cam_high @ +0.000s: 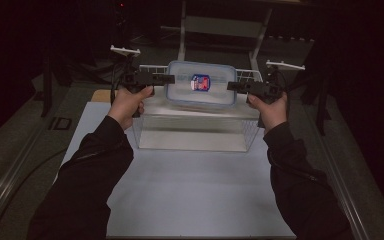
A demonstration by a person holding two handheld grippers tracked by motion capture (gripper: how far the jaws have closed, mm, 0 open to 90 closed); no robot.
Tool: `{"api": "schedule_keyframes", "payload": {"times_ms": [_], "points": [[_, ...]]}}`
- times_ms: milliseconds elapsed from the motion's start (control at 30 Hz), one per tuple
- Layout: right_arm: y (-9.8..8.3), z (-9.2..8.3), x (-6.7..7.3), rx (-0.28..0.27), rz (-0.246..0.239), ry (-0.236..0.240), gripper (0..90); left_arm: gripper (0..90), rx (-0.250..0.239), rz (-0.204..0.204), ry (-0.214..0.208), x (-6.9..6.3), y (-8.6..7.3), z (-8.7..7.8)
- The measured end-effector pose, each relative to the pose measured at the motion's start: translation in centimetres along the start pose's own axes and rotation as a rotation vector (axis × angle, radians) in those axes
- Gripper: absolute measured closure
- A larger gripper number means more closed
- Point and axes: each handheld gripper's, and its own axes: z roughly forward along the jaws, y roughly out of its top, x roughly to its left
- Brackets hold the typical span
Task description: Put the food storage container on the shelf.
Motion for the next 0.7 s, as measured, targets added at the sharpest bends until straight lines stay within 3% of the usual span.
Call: {"api": "schedule_keyframes", "payload": {"times_ms": [200,300,433,500,700], "points": [[0.6,0.5,-0.1,0.007,0.008,-0.020,47.9,48.3,0.005,-0.036,-0.015,0.5,0.0,0.0],[0.9,0.8,-0.3,0.008,0.015,-0.025,48.5,47.0,0.023,-0.036,-0.012,0.5,0.0,0.0],[1.2,1.2,-0.4,0.000,0.023,-0.039,50.5,43.6,0.037,-0.044,0.030,0.3,-0.2,0.3],[1.2,1.7,-0.4,0.006,0.018,-0.060,49.1,43.8,0.025,-0.029,0.069,0.1,-0.2,0.5],[1.2,1.9,-0.3,0.000,0.022,-0.073,47.7,43.4,-0.002,0.011,0.107,-0.3,-0.1,0.8]]}}
